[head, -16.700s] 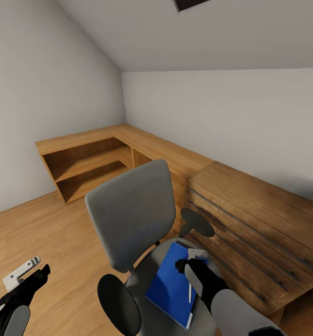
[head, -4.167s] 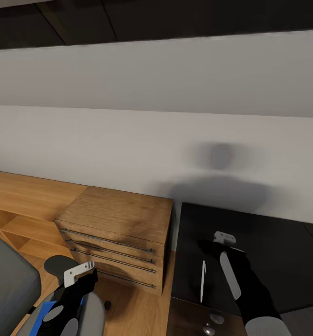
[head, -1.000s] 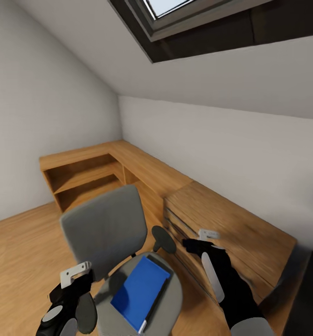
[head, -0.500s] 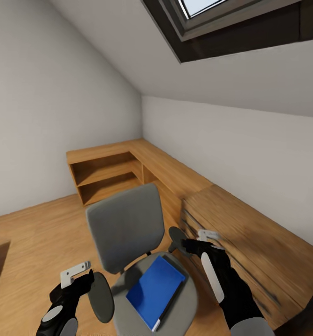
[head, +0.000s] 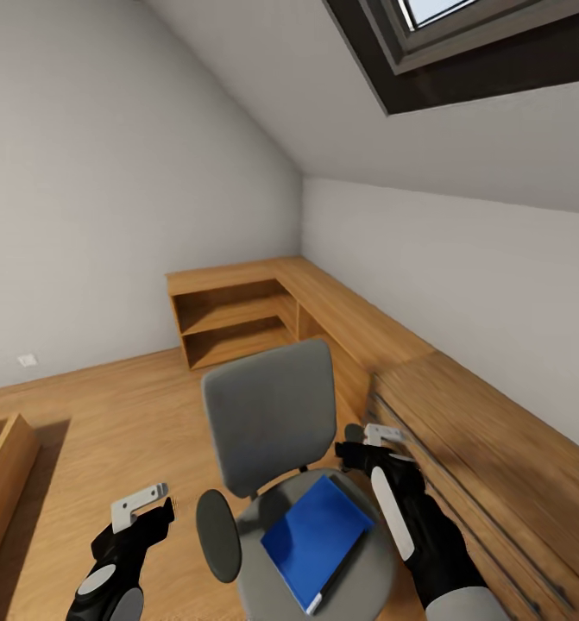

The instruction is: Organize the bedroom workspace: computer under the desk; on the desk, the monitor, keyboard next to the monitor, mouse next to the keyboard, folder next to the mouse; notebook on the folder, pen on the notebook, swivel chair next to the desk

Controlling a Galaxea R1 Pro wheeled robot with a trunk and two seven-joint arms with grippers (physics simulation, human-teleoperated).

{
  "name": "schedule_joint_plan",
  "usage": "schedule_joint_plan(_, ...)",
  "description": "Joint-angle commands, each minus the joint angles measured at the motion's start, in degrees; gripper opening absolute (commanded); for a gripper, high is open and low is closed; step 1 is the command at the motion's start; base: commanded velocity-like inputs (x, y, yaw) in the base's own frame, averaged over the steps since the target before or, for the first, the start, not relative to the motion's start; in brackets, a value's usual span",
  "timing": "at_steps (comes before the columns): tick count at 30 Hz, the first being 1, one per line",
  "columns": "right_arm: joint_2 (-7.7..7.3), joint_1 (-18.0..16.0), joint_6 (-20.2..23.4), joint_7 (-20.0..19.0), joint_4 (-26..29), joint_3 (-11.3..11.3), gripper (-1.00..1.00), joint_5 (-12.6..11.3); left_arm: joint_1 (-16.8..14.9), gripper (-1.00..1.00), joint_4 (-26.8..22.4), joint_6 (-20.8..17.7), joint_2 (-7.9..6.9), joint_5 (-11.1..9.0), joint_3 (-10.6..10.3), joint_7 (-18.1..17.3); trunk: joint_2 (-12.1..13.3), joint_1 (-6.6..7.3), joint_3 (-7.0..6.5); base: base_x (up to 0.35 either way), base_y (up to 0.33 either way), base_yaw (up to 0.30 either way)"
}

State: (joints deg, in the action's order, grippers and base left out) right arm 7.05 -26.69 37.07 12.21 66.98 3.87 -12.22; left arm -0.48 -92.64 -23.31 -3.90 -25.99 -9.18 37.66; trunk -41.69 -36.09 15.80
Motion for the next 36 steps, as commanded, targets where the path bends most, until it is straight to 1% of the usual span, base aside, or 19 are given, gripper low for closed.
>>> schedule_joint_plan(1, -0.01, 0.0, 0.2, 0.5, 0.1, 0.1, 1.00, -0.6, -0.1, 1.00, -0.1, -0.2, -0.06, -0.4, -0.1, 0.5, -0.1, -0.01, 0.08, 0.000, 0.000, 0.280)
schedule_joint_plan(13, -0.07, 0.0, 0.2, 0.5, 0.1, 0.3, 1.00, -0.6, -0.1, 1.00, -0.1, -0.1, 0.08, -0.4, -0.3, 0.5, -0.1, -0.01, 0.08, 0.000, 0.000, 0.272)
schedule_joint_plan(17, -0.11, 0.0, 0.2, 0.4, 0.1, 0.3, 1.00, -0.7, -0.1, 1.00, -0.1, -0.1, 0.10, -0.4, -0.3, 0.8, -0.1, -0.01, 0.08, 0.000, 0.000, 0.129)
schedule_joint_plan(21, -0.16, 0.0, 0.2, 0.4, 0.1, 0.3, 1.00, -0.7, -0.1, 1.00, -0.1, -0.1, 0.11, -0.4, -0.3, 1.8, -0.1, -0.01, 0.08, 0.000, 0.000, 0.053)
schedule_joint_plan(23, -0.17, 0.0, 0.2, 0.4, 0.1, 0.3, 1.00, -0.7, -0.1, 1.00, -0.1, -0.1, 0.15, -0.4, -0.4, 2.6, -0.9, -0.45, 0.44, 0.000, 0.000, 0.026)
schedule_joint_plan(24, -0.27, 0.0, 0.2, 0.2, 0.1, 0.3, 1.00, -0.7, -0.1, 1.00, -0.1, 0.0, 0.19, -0.4, -0.5, 4.1, -1.3, -0.67, 0.61, 0.000, 0.000, 0.008)
schedule_joint_plan(25, -0.35, 0.0, 0.2, 0.2, 0.1, 0.3, 1.00, -0.7, -0.1, 1.00, -0.1, 0.0, 0.19, -0.4, -0.5, 4.4, -1.7, -0.89, 0.79, 0.000, 0.000, 0.004)
schedule_joint_plan(36, -0.40, 0.0, 0.2, 0.2, 0.2, 0.3, 1.00, -0.7, -0.1, 1.00, -0.1, 0.0, 0.20, -0.4, -0.5, 4.9, -6.1, -3.31, 2.77, 0.000, 0.000, 0.001)
